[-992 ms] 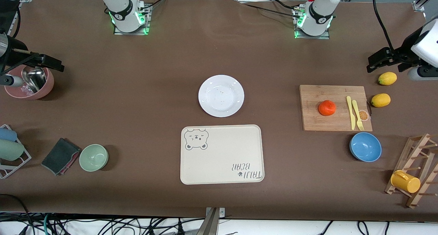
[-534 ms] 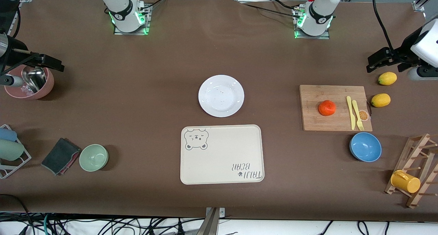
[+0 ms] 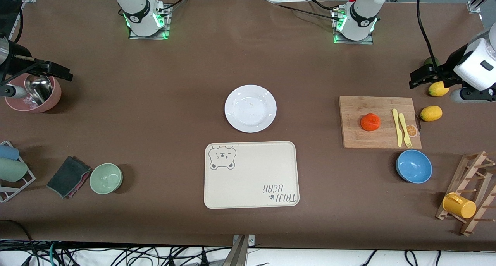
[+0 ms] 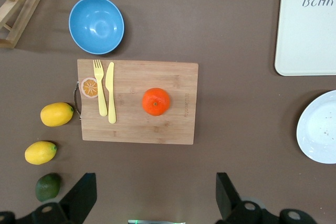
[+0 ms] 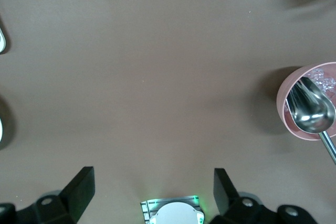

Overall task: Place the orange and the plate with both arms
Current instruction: 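Move the left gripper down over the orange on the cutting board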

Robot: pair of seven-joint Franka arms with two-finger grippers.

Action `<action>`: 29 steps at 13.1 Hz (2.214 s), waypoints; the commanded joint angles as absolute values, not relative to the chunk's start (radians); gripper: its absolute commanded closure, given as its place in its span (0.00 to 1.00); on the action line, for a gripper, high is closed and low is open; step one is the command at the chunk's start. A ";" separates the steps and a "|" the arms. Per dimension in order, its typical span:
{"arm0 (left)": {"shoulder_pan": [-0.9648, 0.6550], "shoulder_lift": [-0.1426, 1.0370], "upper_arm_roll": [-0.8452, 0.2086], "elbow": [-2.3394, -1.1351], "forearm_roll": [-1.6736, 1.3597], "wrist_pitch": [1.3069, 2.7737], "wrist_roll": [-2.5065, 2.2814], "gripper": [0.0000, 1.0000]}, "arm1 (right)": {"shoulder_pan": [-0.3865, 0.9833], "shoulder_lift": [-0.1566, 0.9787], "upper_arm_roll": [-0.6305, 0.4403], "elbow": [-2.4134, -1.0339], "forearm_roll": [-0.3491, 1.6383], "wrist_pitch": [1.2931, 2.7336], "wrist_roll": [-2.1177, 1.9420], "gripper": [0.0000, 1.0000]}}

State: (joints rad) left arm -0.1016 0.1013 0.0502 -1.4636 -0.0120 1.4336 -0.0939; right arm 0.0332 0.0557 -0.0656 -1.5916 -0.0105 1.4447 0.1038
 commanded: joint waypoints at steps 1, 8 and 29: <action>-0.094 0.107 0.051 -1.462 -0.020 1.436 -0.086 0.00 | 0.029 0.052 -0.066 -1.588 0.003 1.434 0.092 0.00; -0.091 0.144 0.043 -1.491 -0.015 1.491 -0.083 0.00 | 0.029 0.052 -0.064 -1.586 0.003 1.433 0.092 0.00; -0.005 0.261 0.041 -2.183 -0.025 2.245 -0.075 0.00 | 0.031 0.051 -0.063 -1.578 -0.002 1.479 0.130 0.00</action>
State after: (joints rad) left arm -0.0175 0.2615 0.0491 -2.1464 -0.0120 2.1924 -0.0910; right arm 0.0330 0.0556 -0.0657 -1.5886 -0.0105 1.4908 0.1170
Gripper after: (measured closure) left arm 0.000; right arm 0.000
